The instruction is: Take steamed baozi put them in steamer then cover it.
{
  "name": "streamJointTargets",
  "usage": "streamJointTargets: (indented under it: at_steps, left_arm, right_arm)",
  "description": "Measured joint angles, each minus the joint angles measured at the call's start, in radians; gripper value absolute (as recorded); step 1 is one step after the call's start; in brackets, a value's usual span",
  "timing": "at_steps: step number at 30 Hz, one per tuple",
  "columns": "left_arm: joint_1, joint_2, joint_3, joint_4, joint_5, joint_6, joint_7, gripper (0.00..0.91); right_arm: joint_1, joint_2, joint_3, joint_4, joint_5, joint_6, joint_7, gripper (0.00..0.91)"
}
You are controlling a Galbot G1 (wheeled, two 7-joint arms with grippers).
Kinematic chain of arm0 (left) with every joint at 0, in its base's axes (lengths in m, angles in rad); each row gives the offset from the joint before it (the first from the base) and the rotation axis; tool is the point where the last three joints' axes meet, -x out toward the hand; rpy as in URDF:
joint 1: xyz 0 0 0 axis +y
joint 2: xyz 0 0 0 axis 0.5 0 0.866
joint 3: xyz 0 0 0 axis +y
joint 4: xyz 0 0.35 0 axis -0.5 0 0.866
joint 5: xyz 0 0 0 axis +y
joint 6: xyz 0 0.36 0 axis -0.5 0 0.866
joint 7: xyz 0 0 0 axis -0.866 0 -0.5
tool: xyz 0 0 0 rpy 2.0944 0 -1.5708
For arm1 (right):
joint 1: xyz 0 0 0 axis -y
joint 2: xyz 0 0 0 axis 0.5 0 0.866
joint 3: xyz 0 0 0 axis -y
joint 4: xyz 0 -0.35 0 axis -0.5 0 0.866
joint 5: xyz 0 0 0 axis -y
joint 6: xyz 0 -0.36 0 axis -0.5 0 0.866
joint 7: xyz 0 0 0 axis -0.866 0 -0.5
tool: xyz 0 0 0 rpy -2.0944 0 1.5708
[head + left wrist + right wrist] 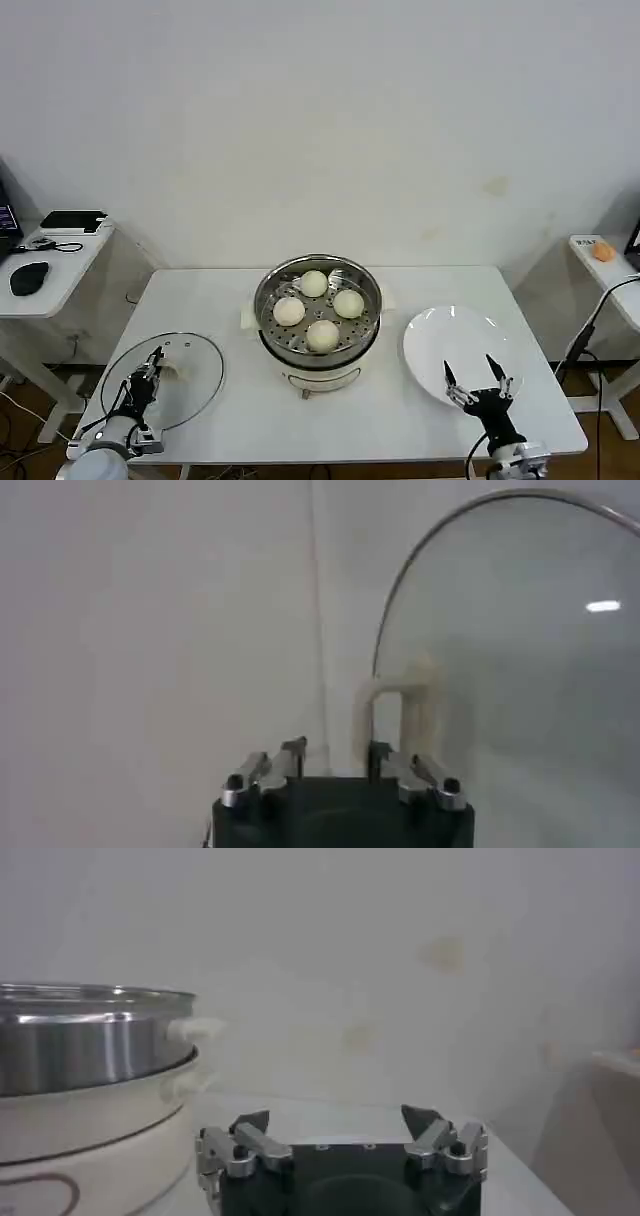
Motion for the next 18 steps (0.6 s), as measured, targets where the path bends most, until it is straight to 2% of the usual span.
streamJointTargets:
  at_steps: [9,18]
  left_arm:
    - [0.029,0.007,-0.019,-0.048,-0.041,0.001,-0.028,0.0]
    - [0.075,0.014,-0.043,-0.167,-0.101,0.063,-0.034,0.0]
  right_arm:
    - [-0.001,-0.005,-0.004,0.002,-0.002,0.0,-0.003,0.907]
    - [-0.001,-0.008,-0.008,0.003,-0.003,-0.003,-0.005,0.907]
